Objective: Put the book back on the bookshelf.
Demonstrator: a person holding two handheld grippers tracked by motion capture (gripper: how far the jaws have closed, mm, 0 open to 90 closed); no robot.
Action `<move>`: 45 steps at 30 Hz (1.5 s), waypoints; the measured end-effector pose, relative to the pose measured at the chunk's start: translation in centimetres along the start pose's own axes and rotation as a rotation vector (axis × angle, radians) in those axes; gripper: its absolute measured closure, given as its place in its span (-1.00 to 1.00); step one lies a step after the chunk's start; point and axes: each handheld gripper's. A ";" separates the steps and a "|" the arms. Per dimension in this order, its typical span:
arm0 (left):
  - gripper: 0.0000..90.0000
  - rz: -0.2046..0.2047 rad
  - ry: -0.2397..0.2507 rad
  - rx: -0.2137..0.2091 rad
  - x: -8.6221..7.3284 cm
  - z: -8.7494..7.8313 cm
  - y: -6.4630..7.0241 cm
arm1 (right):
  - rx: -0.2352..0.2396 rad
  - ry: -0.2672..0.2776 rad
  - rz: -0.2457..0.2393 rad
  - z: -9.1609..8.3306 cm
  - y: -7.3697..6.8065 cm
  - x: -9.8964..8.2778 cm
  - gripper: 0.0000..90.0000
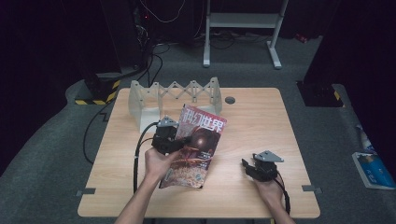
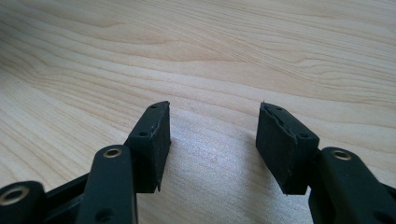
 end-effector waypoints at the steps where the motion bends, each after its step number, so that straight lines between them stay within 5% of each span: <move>1: 0.85 0.000 0.000 0.000 0.0 0.0 0.0 | 0.000 0.000 0.000 0.0 0.0 0.0 0.00; 45: 0.84 -0.024 -0.134 0.142 3.4 -3.2 -4.0 | 0.001 -0.002 -0.002 0.0 0.0 0.0 0.01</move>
Point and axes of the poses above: each handheld gripper's, and its own axes: z roughly forward along the jaws, x roughly out of its top, y roughly to its right, and after that the axes turned 4 degrees about x, right-handed
